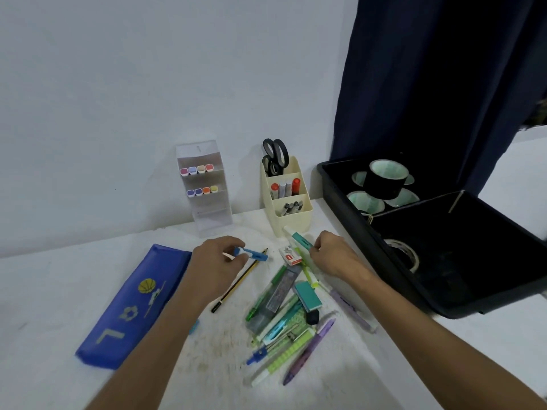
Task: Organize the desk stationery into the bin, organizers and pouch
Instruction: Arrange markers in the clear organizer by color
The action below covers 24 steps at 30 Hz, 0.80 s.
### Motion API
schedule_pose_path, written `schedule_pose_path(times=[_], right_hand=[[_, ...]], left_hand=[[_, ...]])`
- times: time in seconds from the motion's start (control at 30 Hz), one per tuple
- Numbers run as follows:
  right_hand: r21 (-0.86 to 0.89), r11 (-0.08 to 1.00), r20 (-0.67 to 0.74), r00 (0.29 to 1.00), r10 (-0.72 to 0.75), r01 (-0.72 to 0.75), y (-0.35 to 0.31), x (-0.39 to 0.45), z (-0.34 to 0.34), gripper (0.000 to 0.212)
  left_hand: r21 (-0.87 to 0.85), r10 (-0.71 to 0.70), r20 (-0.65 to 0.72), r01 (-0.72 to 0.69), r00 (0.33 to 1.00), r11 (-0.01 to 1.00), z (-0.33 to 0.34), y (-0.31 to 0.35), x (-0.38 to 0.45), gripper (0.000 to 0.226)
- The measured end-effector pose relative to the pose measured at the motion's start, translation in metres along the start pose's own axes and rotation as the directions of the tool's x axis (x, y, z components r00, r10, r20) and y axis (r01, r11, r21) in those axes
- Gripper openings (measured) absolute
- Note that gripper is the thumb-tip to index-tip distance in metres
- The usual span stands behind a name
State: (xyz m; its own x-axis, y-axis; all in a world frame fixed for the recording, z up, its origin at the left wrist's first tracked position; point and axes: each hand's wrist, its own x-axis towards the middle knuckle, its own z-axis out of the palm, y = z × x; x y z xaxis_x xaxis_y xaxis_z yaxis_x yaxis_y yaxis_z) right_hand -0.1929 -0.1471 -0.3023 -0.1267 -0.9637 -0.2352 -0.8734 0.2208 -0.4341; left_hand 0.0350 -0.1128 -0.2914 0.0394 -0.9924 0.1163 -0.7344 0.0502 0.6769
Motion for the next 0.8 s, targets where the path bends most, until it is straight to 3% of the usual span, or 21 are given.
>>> schedule_pose_path(times=[0.13, 0.23, 0.4, 0.6, 0.8], right_hand=[[0.113, 0.965, -0.114, 0.968, -0.226, 0.238, -0.016, -0.024, -0.017, 0.017], [0.228, 0.856, -0.264, 0.876, -0.404, 0.463, -0.046, -0.034, -0.018, 0.014], [0.298, 0.710, -0.424, 0.755, -0.500, 0.637, -0.100, -0.023, -0.005, 0.016], [0.141, 0.682, -0.403, 0.671, -0.622, 0.717, -0.141, 0.009, 0.024, 0.026], [0.064, 0.691, -0.331, 0.668, -0.666, 0.720, -0.163, 0.037, 0.051, 0.030]], left_hand=[[-0.043, 0.009, -0.122, -0.014, 0.992, 0.999, -0.026, 0.013, 0.000, 0.016], [0.006, 0.077, -0.269, -0.079, 0.960, 0.997, -0.052, 0.016, 0.001, 0.022], [0.070, 0.155, -0.409, -0.138, 0.899, 0.988, -0.078, 0.001, 0.006, 0.024], [0.159, 0.234, -0.363, -0.188, 0.902, 0.969, -0.078, -0.022, 0.023, 0.025], [0.285, 0.209, -0.241, -0.137, 0.948, 0.949, -0.063, -0.035, 0.049, 0.026]])
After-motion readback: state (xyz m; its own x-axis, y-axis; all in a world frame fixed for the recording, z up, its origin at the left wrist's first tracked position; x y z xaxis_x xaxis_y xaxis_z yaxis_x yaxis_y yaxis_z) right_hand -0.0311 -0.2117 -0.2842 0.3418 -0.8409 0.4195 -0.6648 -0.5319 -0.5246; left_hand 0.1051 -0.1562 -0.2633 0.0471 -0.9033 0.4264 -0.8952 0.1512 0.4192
